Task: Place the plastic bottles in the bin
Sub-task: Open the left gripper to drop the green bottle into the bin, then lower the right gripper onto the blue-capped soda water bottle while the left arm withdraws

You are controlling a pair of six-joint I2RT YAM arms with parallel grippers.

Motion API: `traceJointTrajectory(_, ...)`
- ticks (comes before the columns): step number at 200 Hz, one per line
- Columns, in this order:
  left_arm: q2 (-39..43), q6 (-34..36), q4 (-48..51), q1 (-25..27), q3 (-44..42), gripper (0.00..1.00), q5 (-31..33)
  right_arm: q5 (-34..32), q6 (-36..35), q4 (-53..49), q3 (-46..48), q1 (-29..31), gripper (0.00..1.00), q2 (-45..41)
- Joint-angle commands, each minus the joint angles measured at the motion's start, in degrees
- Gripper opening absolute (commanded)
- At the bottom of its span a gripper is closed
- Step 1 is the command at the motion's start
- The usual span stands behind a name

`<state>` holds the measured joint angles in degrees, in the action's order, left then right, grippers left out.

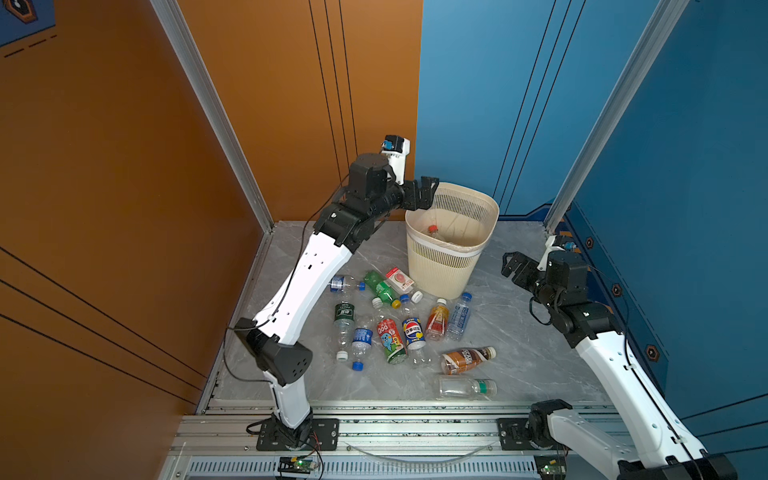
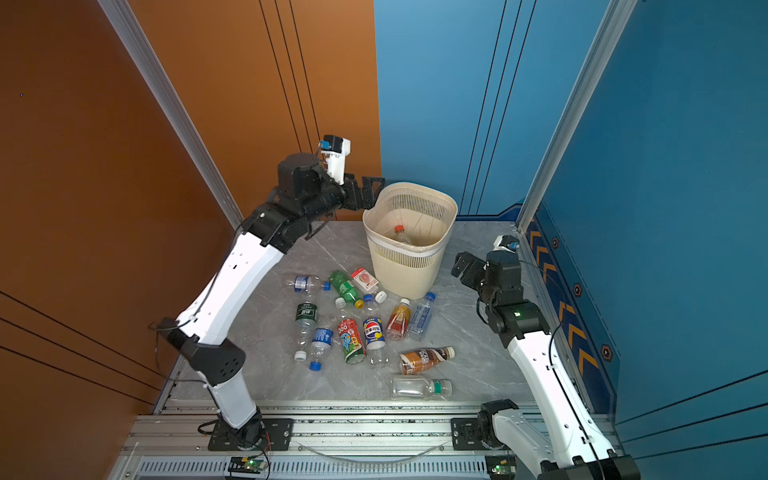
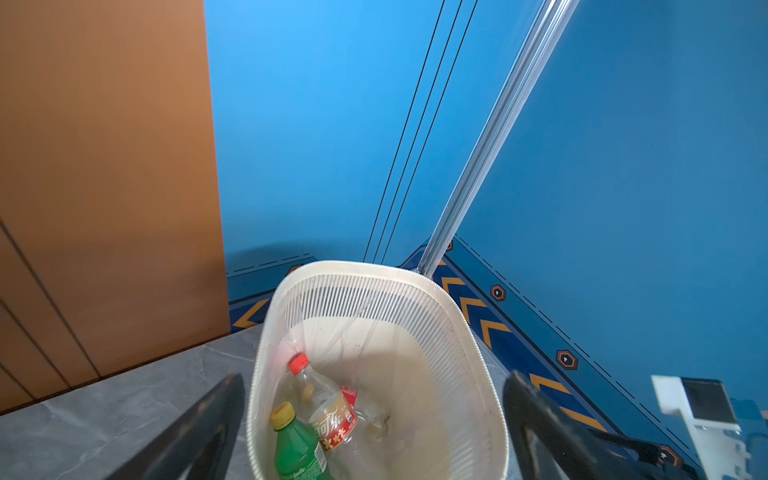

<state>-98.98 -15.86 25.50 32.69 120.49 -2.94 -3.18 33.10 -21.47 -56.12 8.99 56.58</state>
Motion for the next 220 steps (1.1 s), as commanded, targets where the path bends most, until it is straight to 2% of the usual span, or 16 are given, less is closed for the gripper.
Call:
traceJointTrajectory(1,10.25,-0.69,-4.28,0.26,-15.72,0.98,6.30,0.70,1.37,-1.98,0.98,-0.25,1.00,-0.05)
traceJointTrajectory(20,21.40,-4.30,-9.20,-0.64,-35.65,0.98,10.19,1.10,2.03,-2.07,1.62,-0.29,1.00,0.10)
traceJointTrajectory(32,27.13,-6.71,-9.57,-1.86,-45.42,0.98,11.74,1.70,2.31,-2.70,1.63,-0.22,1.00,0.49)
traceJointTrajectory(65,36.13,-13.39,-5.39,-5.36,-58.95,0.98,12.26,2.84,4.24,-6.49,1.77,0.42,1.00,1.08)
traceJointTrajectory(107,39.48,-15.22,-3.95,-7.14,-64.09,0.98,12.98,1.41,7.28,-10.93,3.58,4.92,1.00,0.65)
traceJointTrajectory(159,40.33,-15.96,-3.01,-9.18,-66.45,0.98,11.27,-3.02,16.00,-16.21,8.32,12.72,0.99,-2.04)
traceJointTrajectory(186,41.31,-16.47,-3.13,-10.33,-67.97,0.98,10.20,-5.26,19.72,-14.57,12.52,17.19,1.00,-3.24)
traceJointTrajectory(220,42.47,-16.84,-1.93,-11.55,-69.32,0.97,9.88,-8.04,21.55,-10.48,13.27,21.28,1.00,0.07)
